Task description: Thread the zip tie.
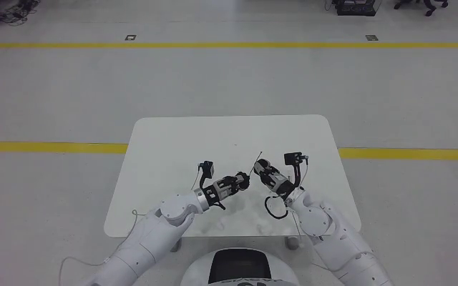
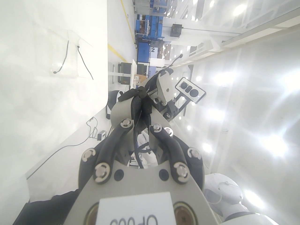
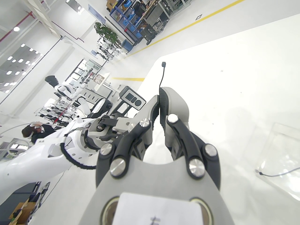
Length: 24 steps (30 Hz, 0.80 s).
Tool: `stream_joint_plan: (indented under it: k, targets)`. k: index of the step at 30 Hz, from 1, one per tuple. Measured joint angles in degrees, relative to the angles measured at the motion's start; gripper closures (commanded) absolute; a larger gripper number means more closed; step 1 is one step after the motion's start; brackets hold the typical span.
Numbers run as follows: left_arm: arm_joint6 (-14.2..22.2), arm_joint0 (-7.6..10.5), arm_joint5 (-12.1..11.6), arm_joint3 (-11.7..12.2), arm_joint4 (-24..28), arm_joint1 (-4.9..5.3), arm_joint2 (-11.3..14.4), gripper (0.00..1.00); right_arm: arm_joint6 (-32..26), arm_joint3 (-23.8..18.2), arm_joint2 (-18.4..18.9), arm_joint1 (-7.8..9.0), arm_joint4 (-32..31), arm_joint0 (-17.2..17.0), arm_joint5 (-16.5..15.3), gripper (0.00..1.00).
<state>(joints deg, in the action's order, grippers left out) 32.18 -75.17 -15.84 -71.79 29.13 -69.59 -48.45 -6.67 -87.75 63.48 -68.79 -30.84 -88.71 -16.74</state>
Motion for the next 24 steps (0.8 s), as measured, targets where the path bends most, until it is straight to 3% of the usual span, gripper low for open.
stream_joint_plan:
  k: [24]
  targets:
    - [0.0, 0.05, 0.0, -0.1, 0.0, 0.07, -0.1, 1.00, -1.5, 0.1, 0.0, -0.18, -1.7, 0.2, 0.2, 1.00]
